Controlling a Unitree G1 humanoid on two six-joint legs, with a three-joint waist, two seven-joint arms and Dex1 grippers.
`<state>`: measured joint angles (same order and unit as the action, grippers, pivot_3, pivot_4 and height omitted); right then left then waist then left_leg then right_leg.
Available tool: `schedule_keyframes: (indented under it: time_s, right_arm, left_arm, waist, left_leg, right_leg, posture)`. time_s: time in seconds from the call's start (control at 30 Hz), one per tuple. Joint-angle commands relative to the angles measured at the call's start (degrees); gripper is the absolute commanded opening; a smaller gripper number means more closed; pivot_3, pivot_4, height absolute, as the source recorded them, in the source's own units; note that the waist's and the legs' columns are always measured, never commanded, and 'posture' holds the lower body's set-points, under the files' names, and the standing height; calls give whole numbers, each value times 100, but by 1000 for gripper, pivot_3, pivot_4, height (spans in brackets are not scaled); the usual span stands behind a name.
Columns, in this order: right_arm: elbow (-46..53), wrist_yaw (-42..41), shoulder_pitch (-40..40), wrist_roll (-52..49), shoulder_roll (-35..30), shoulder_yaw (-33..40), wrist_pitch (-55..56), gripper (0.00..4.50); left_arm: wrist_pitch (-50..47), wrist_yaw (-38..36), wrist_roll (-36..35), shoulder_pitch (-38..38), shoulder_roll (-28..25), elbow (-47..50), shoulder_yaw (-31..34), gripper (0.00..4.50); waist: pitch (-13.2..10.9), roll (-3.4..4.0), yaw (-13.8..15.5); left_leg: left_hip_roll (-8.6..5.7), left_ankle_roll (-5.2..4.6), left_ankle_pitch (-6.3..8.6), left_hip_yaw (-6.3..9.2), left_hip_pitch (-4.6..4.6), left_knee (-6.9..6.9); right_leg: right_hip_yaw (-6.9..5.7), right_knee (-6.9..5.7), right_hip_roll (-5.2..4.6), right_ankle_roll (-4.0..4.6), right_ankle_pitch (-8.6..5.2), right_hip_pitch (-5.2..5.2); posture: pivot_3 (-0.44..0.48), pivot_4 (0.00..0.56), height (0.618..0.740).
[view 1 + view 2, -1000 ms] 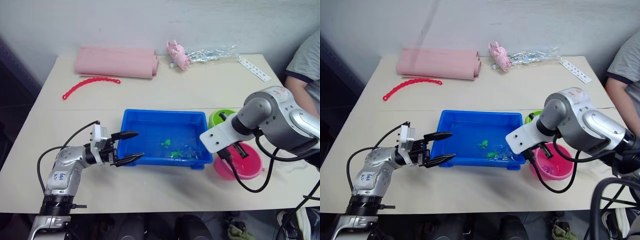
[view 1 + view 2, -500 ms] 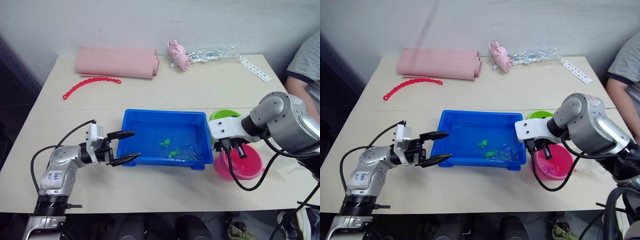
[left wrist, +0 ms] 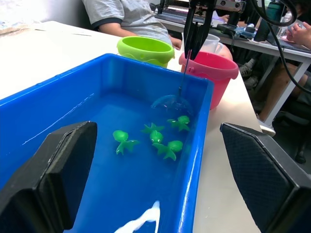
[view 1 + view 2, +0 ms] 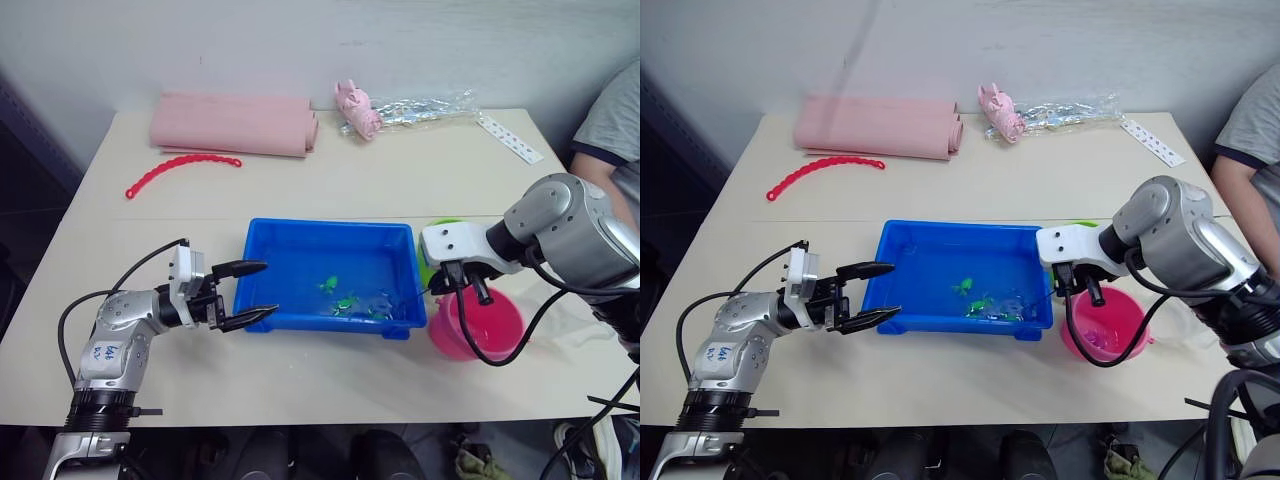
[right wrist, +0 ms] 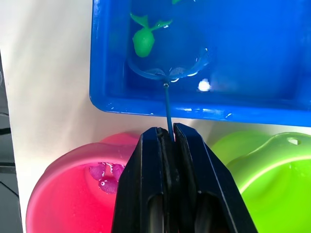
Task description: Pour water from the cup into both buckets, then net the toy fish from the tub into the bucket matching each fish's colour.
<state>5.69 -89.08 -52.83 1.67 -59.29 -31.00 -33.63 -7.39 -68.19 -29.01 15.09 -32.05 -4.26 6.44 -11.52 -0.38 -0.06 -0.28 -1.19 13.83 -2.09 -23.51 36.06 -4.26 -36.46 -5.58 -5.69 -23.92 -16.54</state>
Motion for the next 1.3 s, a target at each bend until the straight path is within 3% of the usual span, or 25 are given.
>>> schedule_keyframes:
  time_s: [0.03, 0.67, 1.3]
  right_arm:
    - [-105, -341, -122, -122, -128, 202, 109, 0]
    - [-139, 52, 597, -776, 199, 930, 360, 0]
    - [-150, 119, 1404, -1373, 27, 1891, 317, 0]
  left_arm:
    - [62, -3, -87, -56, -59, 114, 141, 4438]
    - [-5, 144, -124, -183, -90, 358, 203, 4438]
    - [63, 2, -88, -112, -185, 196, 279, 4438]
  waist:
    - [0, 0, 0]
    - [-2, 1, -20]
    - [-2, 0, -13]
  left_leg:
    - [0, 0, 0, 0, 0, 0]
    - [1, 1, 0, -4, 0, -5]
    - [2, 1, 0, -3, -1, -6]
  right_leg:
    - [0, 0, 0, 0, 0, 0]
    - [1, 0, 3, 0, 0, -4]
    - [1, 2, 3, 0, 0, -3]
  posture:
    - [0, 150, 740]
    - [0, 150, 740]
    - [0, 150, 740]
